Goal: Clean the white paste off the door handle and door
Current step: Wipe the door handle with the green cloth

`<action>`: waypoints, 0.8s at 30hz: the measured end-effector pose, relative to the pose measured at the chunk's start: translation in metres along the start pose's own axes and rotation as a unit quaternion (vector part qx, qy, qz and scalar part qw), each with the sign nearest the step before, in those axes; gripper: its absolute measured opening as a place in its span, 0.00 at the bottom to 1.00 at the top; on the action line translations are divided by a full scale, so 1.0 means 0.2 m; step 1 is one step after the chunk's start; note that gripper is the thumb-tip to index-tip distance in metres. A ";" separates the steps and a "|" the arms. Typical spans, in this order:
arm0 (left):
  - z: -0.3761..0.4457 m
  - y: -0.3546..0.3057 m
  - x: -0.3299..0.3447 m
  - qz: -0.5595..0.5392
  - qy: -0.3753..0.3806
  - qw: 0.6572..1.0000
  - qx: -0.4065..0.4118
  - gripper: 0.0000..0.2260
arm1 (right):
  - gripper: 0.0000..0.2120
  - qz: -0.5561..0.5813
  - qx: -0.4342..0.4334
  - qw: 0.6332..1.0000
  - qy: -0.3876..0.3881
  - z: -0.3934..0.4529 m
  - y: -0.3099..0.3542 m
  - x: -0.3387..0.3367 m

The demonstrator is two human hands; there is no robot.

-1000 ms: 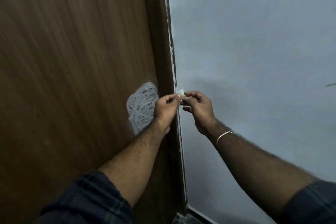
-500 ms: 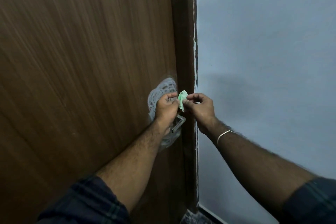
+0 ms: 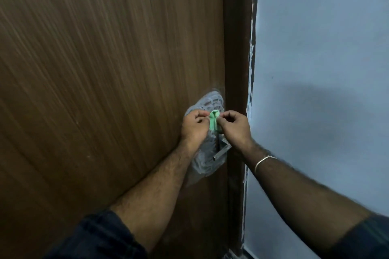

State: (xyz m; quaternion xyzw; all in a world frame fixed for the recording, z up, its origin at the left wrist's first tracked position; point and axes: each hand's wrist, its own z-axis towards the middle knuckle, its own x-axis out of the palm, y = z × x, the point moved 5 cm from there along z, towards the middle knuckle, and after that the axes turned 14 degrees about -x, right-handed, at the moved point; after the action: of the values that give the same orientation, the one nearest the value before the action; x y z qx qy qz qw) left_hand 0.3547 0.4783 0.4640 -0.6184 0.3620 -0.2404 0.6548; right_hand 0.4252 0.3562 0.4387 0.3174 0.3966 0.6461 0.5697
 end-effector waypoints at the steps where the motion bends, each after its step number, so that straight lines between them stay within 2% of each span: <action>1: 0.01 -0.01 0.00 0.002 -0.017 1.000 0.003 0.08 | 0.03 0.004 0.012 1.000 -0.004 0.02 -0.01 0.00; 3: 0.02 -0.03 -0.01 0.011 -0.047 0.999 0.013 0.09 | 0.04 0.024 0.034 0.999 -0.004 0.06 -0.03 0.00; 7: 0.03 -0.07 0.00 0.053 -0.098 0.992 0.066 0.09 | 0.07 0.137 0.080 0.987 0.008 0.13 -0.07 0.01; 11: 0.04 -0.11 0.02 0.086 -0.119 0.985 0.094 0.11 | 0.08 0.193 0.075 0.977 0.048 0.21 -0.10 0.00; 14: 0.04 -0.11 0.04 0.085 -0.122 0.985 0.088 0.12 | 0.04 0.243 0.088 0.961 0.100 0.24 -0.14 0.00; 16: 0.05 -0.11 0.05 0.088 -0.125 0.985 0.082 0.11 | 0.04 0.274 0.111 0.942 0.159 0.22 -0.16 0.01; 20: 0.07 -0.12 0.06 0.112 -0.123 0.982 0.085 0.10 | 0.04 0.223 0.107 0.926 0.286 0.19 -0.17 0.00; 24: 0.07 -0.14 0.06 0.110 -0.097 0.982 0.122 0.10 | 0.02 0.135 0.057 0.936 0.322 0.21 -0.16 -0.04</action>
State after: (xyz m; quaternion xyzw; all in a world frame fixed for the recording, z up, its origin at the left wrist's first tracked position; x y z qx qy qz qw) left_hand 0.3758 0.4751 0.4898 -0.5105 0.3299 -0.1481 0.7801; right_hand 0.4784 0.3567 0.4323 0.1750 0.5480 0.7609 0.3002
